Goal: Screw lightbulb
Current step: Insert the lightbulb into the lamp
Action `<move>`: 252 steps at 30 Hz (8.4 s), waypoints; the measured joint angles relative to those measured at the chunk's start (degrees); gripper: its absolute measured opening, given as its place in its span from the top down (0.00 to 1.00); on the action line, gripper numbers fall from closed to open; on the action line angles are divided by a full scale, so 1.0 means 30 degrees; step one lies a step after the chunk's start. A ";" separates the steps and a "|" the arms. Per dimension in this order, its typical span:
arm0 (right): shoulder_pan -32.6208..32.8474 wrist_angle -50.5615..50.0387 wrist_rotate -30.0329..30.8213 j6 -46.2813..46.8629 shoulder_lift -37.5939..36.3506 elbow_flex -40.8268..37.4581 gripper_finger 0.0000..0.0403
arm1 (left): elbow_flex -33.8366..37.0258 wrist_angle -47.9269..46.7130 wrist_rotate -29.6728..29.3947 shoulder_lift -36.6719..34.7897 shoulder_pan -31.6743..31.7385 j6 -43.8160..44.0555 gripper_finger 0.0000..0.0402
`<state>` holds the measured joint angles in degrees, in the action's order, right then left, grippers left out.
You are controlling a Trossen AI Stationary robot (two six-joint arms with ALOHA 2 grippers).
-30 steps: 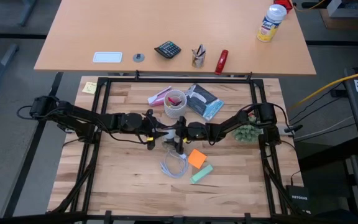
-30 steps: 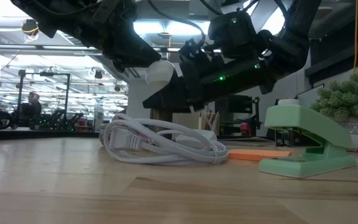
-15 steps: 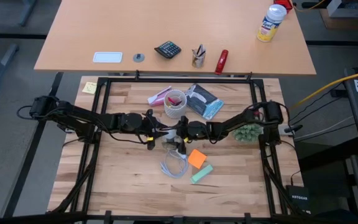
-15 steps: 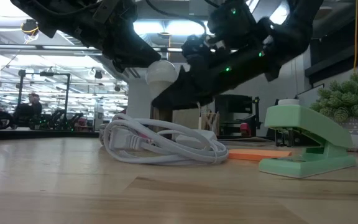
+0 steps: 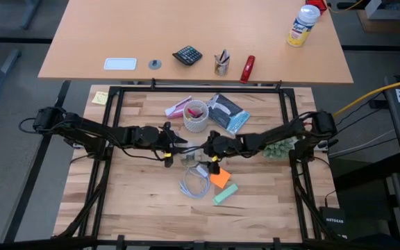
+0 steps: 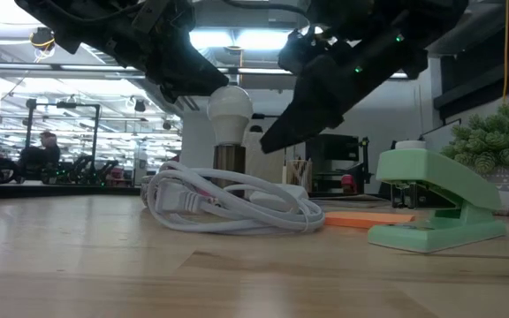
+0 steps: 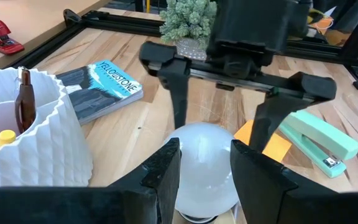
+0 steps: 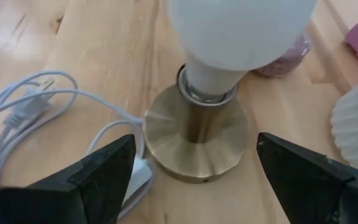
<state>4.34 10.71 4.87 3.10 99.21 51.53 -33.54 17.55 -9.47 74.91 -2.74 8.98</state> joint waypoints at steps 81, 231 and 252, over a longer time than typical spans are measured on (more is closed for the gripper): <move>0.0189 -0.3409 0.4095 -0.1006 -0.0019 0.4896 0.98 | 0.0007 0.0004 0.0015 0.0007 -0.0007 0.0002 0.67; 0.0161 -0.3582 0.2615 0.0382 0.0105 0.5071 0.98 | 0.0109 0.0609 -0.7395 0.1676 -0.3504 0.1279 1.00; 0.0196 -0.3596 0.2672 0.0872 0.0105 0.5071 0.98 | 0.0109 0.0346 -0.9705 0.1074 -0.2671 -0.0140 1.00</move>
<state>4.93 -0.08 12.88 5.72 99.53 66.74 -33.21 18.59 -38.59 78.14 -10.76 8.56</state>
